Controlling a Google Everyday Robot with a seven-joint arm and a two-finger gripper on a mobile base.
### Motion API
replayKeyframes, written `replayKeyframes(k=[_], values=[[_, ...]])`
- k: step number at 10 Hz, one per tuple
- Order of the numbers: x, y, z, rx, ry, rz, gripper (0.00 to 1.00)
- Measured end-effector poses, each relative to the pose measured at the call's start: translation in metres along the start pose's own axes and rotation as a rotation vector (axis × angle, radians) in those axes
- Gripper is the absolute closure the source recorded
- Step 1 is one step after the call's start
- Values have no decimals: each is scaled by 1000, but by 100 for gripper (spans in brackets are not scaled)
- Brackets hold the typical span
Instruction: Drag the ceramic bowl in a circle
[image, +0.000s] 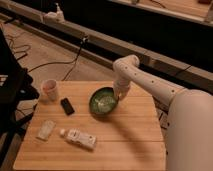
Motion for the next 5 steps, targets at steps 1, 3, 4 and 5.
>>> replayKeyframes(k=[1,3,4,5], values=[[-3,18,3,-12,2,-28,100],[10,46,9,-31,21,-105,100],[25,54,11,-45,36,-142,100],[41,49,12,-46,56,-157,100]])
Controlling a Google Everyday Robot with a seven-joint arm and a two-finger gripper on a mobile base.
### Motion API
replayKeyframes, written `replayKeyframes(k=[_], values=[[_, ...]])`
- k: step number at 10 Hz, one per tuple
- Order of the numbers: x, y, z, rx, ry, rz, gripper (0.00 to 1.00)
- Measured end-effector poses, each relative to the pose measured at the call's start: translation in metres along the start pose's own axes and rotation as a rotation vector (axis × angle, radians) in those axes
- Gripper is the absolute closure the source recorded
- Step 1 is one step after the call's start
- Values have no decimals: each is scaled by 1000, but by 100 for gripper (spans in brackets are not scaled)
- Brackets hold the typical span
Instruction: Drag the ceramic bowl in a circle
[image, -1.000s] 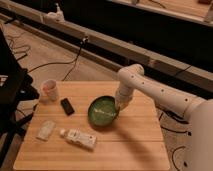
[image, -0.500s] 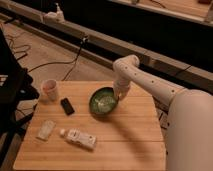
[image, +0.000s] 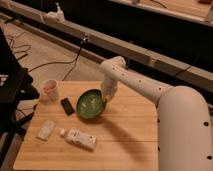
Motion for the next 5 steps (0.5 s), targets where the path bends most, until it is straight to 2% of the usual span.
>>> replayKeyframes(k=[1,2,3,4,5], values=[[8,-4,1,-1,11,0,100],[35,-36,2,21,43,47,100],[41,-50,2,33,51,71,100],[47,-82,-2,70,54,131,100],[43,-113,-7,108,47,195,100]])
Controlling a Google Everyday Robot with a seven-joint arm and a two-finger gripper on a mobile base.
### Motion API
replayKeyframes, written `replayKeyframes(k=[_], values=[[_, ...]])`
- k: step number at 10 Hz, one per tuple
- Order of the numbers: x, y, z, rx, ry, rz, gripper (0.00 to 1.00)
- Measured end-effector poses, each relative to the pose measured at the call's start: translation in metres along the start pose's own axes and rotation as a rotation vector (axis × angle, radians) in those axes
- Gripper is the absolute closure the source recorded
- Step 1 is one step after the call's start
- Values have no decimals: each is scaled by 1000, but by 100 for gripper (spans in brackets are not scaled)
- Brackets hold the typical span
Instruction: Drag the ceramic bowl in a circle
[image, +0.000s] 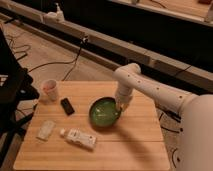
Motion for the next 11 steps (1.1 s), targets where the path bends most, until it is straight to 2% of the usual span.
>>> replayKeyframes(k=[1,2,3,5,6,7,8,9,11], values=[[-8,-10,-2,13,-7,30,100],[-27,-16,-5,27,-23,65,100],[-43,-13,-6,34,-36,79,100],[-74,10,-11,45,-65,62,100],[-83,29,-14,47,-77,29,100],[-88,58,-17,46,-86,-35,100],[-87,78,-19,43,-90,-85,100],[-79,98,-18,45,-91,-153,100],[-59,112,-16,54,-87,-229,100]])
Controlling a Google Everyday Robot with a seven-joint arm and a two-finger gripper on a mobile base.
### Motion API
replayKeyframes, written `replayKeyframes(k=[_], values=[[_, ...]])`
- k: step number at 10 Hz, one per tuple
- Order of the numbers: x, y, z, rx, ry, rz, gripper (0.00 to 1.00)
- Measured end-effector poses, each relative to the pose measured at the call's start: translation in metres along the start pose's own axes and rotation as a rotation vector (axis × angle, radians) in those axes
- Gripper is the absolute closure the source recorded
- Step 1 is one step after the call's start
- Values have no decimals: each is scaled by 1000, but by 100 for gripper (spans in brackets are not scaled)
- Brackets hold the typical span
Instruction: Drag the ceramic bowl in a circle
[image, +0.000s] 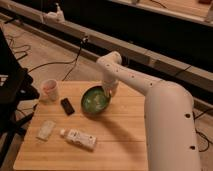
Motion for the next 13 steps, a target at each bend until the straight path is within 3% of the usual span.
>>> replayKeyframes(k=[2,5,7,8,10,13], values=[[28,-4,-1,15,9,-32,100],[53,-45,3,75,20,13,100],[42,-82,1,127,-2,87,100],[23,-91,-1,155,-25,114,100],[-12,-81,-5,170,-64,123,100],[-47,-20,-10,132,-117,36,100]])
